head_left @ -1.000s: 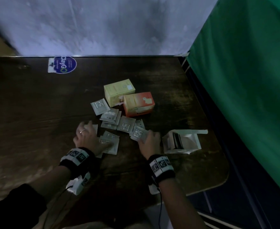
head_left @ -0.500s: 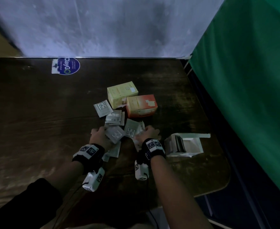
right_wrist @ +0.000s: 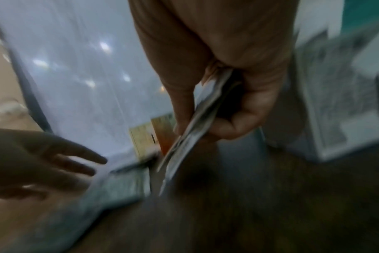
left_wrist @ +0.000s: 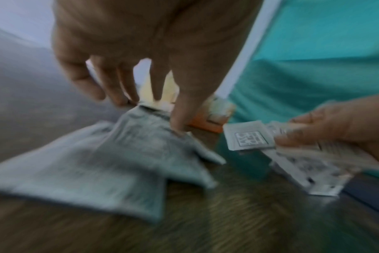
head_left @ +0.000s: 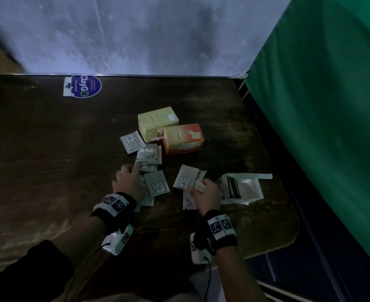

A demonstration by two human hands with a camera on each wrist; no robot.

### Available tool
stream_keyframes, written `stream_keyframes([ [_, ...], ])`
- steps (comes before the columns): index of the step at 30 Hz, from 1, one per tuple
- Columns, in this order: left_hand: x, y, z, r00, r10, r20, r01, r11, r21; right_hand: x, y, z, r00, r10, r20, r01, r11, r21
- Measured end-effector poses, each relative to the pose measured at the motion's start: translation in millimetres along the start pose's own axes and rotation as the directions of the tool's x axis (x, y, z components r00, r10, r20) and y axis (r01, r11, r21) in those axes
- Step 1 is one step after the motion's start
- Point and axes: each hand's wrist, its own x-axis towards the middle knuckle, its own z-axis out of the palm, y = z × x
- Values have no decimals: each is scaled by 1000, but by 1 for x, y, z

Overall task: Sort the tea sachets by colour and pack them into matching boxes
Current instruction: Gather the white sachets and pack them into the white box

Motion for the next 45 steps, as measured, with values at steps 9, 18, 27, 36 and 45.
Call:
stream_keyframes([
  [9,-8,59,-19,860,371,351,-58,755,-654,-36,-25,-38,953,-218,211,151,944,293],
  [18,-1,55,-34,971,172,165,62,487,-871,-29,-19,-50,982,54,182,-134,877,461],
  [27,-41,69,-34,845,414,339,229,293,-928,-32,-42,-24,995,75,-62,-8,699,715],
  [36,-34,71,-26,906,387,171,102,194,-976,-39,-55,7,981,-125,150,68,939,336],
  [45,-20,51,-30,886,215,410,359,240,-902,-35,-45,-10,895,-403,190,390,915,105],
])
